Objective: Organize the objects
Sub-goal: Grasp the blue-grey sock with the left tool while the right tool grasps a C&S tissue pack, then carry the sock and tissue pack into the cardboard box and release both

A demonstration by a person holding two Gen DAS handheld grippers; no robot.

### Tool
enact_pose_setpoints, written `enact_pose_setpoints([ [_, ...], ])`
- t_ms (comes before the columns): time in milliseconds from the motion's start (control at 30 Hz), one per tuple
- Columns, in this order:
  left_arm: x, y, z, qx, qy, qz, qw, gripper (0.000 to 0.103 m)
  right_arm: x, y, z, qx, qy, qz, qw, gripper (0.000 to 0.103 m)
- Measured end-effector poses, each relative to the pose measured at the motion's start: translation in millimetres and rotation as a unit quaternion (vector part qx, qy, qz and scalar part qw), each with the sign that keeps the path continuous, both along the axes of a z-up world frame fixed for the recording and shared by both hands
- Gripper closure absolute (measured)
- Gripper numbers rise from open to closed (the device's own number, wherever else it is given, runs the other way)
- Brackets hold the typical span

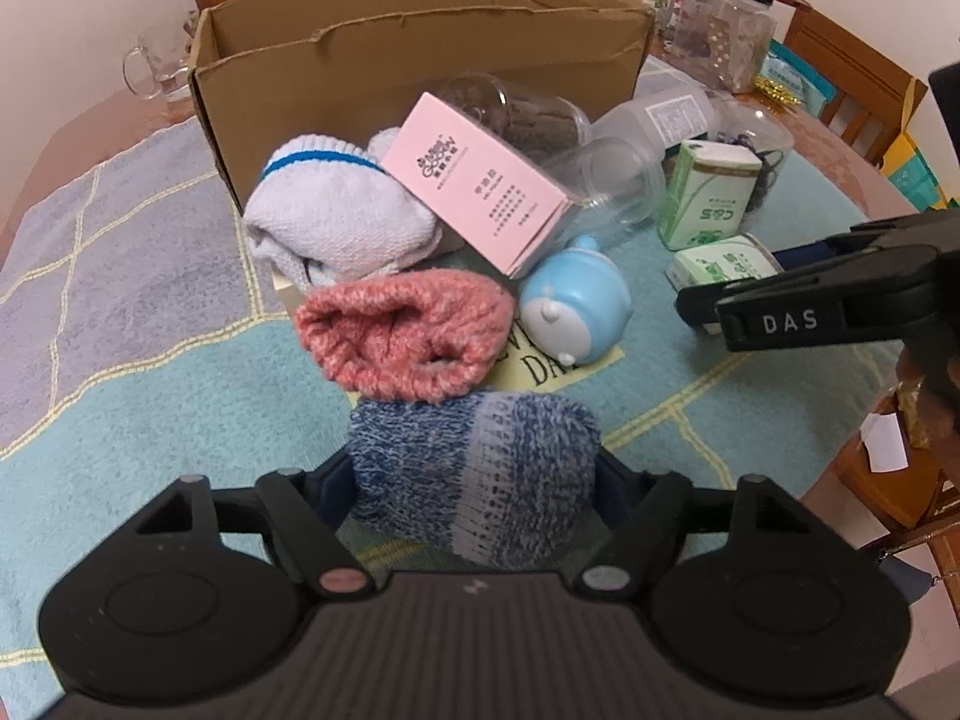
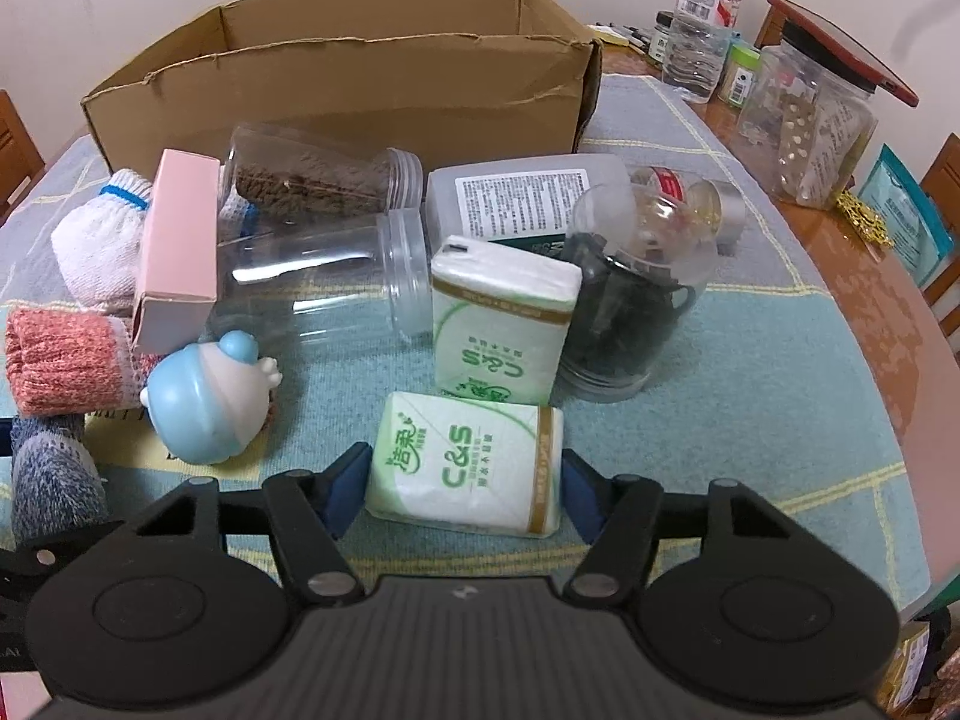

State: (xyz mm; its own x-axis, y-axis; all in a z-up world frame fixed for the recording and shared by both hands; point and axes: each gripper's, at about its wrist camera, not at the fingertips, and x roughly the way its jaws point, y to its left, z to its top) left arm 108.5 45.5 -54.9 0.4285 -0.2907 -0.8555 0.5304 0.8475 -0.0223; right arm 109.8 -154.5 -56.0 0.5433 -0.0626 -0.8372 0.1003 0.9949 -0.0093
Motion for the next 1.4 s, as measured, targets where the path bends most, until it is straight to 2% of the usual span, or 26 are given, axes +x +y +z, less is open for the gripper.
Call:
enact_pose_setpoints([
  [433,-14,5,17,0.013,0.010,-0.018,0.9997,0.030,-14,-7,19,0.003,-0.002,0.032,0.999,0.034],
  [733,-23,9,18,0.027,0.023,-0.023,0.9991,0.030,-21,-7,0,0.003,0.036,0.045,0.998,0.031],
  [900,-26,7,22,0.026,0.023,-0.033,0.9989,0.030,-21,-6,-3,0.002,0.032,0.048,0.998,0.027],
  [1067,-28,8,34,0.014,0.025,-0.036,0.9989,0.030,-19,-5,-3,0.002,0.032,0.053,0.998,0.034],
  [1400,-12,11,62,0.007,0.033,-0.034,0.9989,0.030,-22,-12,12,0.022,0.029,0.047,0.998,0.034],
])
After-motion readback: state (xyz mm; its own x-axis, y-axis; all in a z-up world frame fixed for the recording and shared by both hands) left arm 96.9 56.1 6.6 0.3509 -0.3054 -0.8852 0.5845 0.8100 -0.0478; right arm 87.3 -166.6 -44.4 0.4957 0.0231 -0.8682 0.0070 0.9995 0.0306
